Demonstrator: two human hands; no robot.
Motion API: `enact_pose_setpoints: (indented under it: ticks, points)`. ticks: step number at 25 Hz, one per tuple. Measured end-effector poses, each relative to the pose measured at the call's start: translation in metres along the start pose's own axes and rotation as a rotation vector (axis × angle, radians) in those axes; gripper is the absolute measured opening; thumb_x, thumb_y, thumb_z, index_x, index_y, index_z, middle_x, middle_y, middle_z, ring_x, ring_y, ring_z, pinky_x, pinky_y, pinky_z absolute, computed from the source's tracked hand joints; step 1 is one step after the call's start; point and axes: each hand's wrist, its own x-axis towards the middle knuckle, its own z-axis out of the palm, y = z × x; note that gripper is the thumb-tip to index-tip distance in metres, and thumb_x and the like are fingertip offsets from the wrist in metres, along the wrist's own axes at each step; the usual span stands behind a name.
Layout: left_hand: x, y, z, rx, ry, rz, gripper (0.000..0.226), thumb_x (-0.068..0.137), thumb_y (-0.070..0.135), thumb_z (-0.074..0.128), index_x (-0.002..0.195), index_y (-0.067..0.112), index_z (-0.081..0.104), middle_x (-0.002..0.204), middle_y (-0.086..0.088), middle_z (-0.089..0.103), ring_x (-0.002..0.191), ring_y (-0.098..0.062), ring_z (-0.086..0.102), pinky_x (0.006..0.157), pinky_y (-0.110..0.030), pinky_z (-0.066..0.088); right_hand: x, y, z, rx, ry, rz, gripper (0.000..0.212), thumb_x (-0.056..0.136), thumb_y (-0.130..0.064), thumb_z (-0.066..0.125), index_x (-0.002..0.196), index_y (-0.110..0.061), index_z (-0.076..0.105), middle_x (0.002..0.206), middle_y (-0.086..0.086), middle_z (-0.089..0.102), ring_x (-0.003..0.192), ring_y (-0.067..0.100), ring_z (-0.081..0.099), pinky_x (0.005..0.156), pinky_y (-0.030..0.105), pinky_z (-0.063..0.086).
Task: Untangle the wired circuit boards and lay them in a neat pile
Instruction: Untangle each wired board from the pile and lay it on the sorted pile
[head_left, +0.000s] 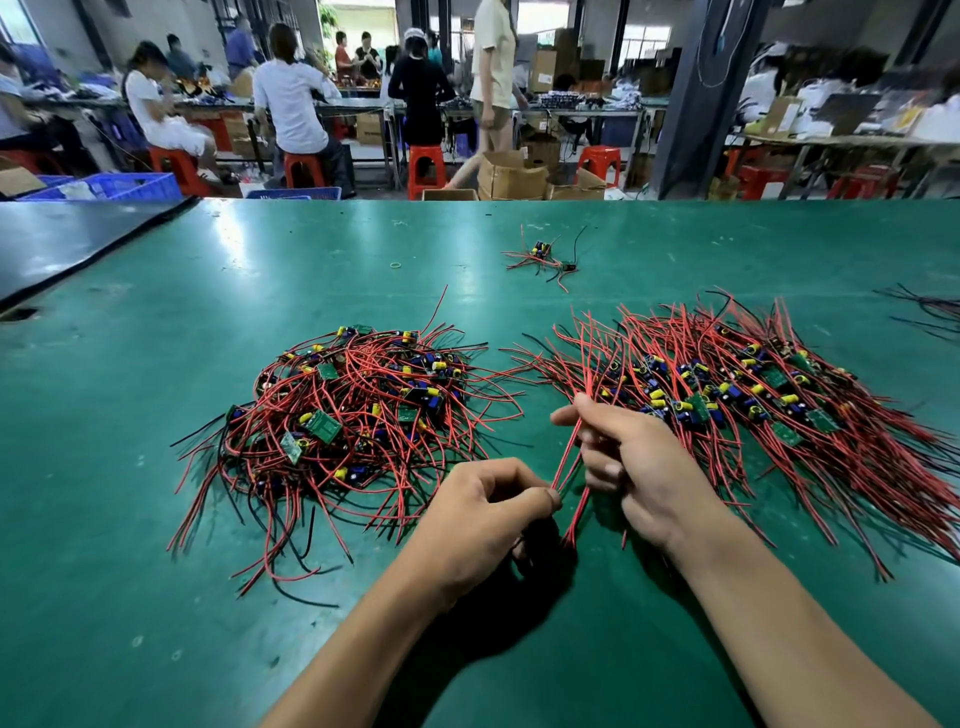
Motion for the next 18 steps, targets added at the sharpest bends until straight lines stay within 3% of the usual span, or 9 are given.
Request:
enact_pose_setpoints:
  ticks: [5, 8, 11, 13, 16, 18]
  points:
    - [0.001, -0.003, 0.001, 0.018, 0.05, 0.011, 0.021, 0.087, 0.01, 0.068, 0.067, 0.012, 0.068, 0.055, 0.001, 0.061, 0.045, -0.01, 0.048, 0.046, -0.02, 0.037, 0.002, -0.01, -0.003, 0.405, -0.04, 0.182, 0.039, 0.091, -0.03, 0.058, 0.063, -0.006, 0.072, 0.06, -0.003, 0.041, 0.032, 0.005, 0.024, 0.033, 0.018, 0.019]
    - [0.0, -0.004, 0.001, 0.032, 0.075, 0.016, 0.018, 0.087, 0.011, 0.068, 0.069, 0.007, 0.068, 0.055, 0.0, 0.06, 0.046, -0.011, 0.048, 0.045, -0.018, 0.037, 0.001, -0.011, -0.004, 0.486, -0.072, 0.165, 0.033, 0.084, -0.03, 0.06, 0.064, -0.007, 0.072, 0.065, -0.002, 0.041, 0.032, 0.006, 0.025, 0.032, 0.018, 0.019]
    - [0.001, -0.006, -0.001, -0.009, 0.166, 0.003, 0.018, 0.088, 0.013, 0.068, 0.072, 0.006, 0.069, 0.057, -0.004, 0.058, 0.049, -0.015, 0.047, 0.046, -0.021, 0.036, -0.001, -0.005, -0.002, 0.144, -0.092, 0.011, 0.039, 0.084, -0.045, 0.063, 0.087, -0.009, 0.077, 0.062, -0.006, 0.045, 0.038, 0.004, 0.026, 0.037, 0.017, 0.019]
    - [0.003, -0.006, -0.002, -0.061, 0.212, -0.004, 0.019, 0.09, 0.014, 0.065, 0.074, 0.007, 0.071, 0.062, -0.006, 0.062, 0.055, -0.014, 0.051, 0.05, -0.023, 0.039, -0.005, 0.005, 0.002, -0.142, -0.141, -0.069, 0.044, 0.079, -0.048, 0.069, 0.097, -0.009, 0.077, 0.063, -0.009, 0.052, 0.043, 0.004, 0.037, 0.041, 0.016, 0.028]
    - [0.002, -0.004, -0.001, -0.095, 0.204, -0.002, 0.019, 0.091, 0.012, 0.063, 0.076, 0.006, 0.072, 0.066, -0.007, 0.064, 0.06, -0.015, 0.053, 0.055, -0.024, 0.041, -0.013, 0.017, 0.013, -0.209, -0.26, -0.016, 0.029, 0.087, -0.033, 0.072, 0.098, -0.007, 0.077, 0.075, 0.006, 0.073, 0.062, 0.016, 0.066, 0.054, 0.022, 0.052]
    - [0.002, -0.003, -0.001, -0.097, 0.166, -0.011, 0.02, 0.09, 0.01, 0.064, 0.072, 0.008, 0.071, 0.062, -0.005, 0.063, 0.051, -0.011, 0.051, 0.049, -0.019, 0.041, -0.009, 0.015, 0.011, -0.194, -0.17, -0.05, 0.021, 0.093, -0.027, 0.067, 0.092, -0.008, 0.077, 0.059, 0.001, 0.059, 0.044, 0.01, 0.053, 0.042, 0.018, 0.041]
